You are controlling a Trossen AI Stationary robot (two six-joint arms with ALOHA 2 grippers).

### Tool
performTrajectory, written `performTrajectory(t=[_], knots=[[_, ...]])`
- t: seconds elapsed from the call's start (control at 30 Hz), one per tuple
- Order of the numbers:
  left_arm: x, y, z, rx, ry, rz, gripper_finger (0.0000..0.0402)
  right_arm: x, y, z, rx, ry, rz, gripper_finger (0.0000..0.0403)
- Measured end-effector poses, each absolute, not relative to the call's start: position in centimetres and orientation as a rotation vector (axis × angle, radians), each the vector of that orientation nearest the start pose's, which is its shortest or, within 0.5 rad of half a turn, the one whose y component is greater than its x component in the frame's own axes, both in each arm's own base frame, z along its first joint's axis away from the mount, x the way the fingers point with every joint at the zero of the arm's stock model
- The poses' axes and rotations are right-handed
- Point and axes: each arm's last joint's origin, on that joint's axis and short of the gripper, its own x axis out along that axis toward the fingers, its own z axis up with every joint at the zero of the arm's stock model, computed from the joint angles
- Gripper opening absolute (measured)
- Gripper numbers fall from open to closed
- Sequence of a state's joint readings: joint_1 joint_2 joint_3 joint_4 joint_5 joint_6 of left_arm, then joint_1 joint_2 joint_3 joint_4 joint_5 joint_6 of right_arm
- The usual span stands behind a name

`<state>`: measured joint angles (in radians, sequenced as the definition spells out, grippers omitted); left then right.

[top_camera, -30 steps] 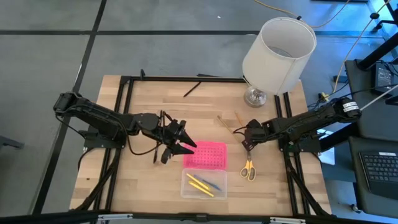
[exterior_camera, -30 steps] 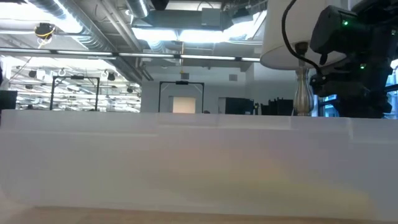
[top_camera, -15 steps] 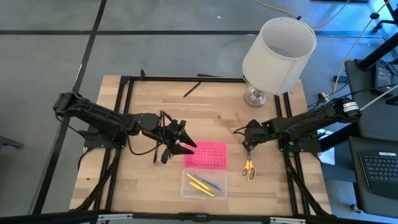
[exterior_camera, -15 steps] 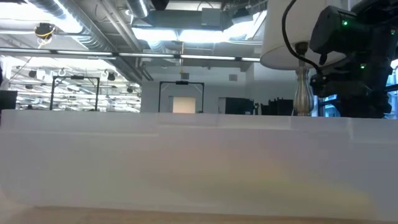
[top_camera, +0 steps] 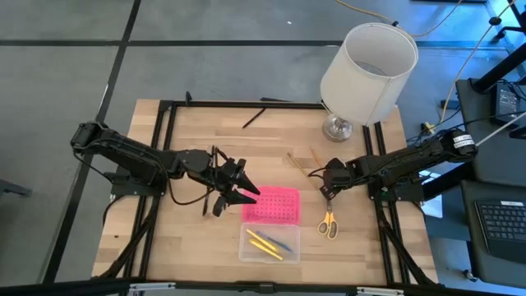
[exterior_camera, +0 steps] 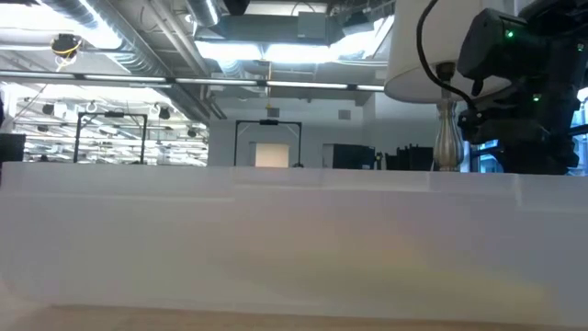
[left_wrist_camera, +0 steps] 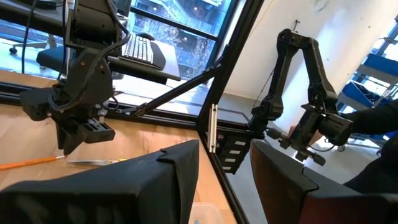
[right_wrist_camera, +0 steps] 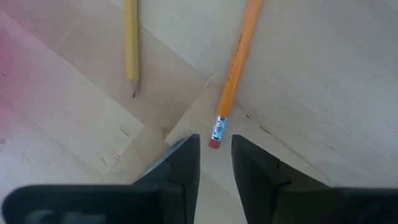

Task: Pick & place school supplies into a supply box
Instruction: Put the orange pencil into the pink supply box

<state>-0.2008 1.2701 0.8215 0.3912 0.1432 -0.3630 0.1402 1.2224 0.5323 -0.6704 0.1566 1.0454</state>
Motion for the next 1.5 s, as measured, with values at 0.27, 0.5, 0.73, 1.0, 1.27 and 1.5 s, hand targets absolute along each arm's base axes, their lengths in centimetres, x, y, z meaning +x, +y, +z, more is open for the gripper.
performTrajectory(t=[0.27, 0.5, 0.73, 1.0, 1.27, 1.5], knots=[[27.83, -6.09, 29.79, -0.358, 0.119, -0.33, 0.0136, 17.6, 2.01, 14.78, 0.675, 1.18, -0.703, 0.0095], [27.83, -6.09, 29.79, -0.358, 0.119, -0.33, 0.0136, 17.6, 2.01, 14.78, 0.675, 1.18, -0.703, 0.0096], [27.83, -6.09, 29.79, -0.358, 0.119, -0.33, 0.0136, 17.6, 2.01, 14.77, 0.673, 1.181, -0.702, 0.0101], [27.83, -6.09, 29.79, -0.358, 0.119, -0.33, 0.0136, 17.56, 1.99, 14.77, 0.67, 1.183, -0.706, 0.0162], [27.83, -6.09, 29.79, -0.358, 0.12, -0.33, 0.0136, 17.57, 1.97, 14.77, 0.662, 1.177, -0.712, 0.0175], [27.83, -6.09, 29.79, -0.358, 0.12, -0.33, 0.0136, 17.74, 1.96, 14.24, 0.638, 1.198, -0.732, 0.0162]])
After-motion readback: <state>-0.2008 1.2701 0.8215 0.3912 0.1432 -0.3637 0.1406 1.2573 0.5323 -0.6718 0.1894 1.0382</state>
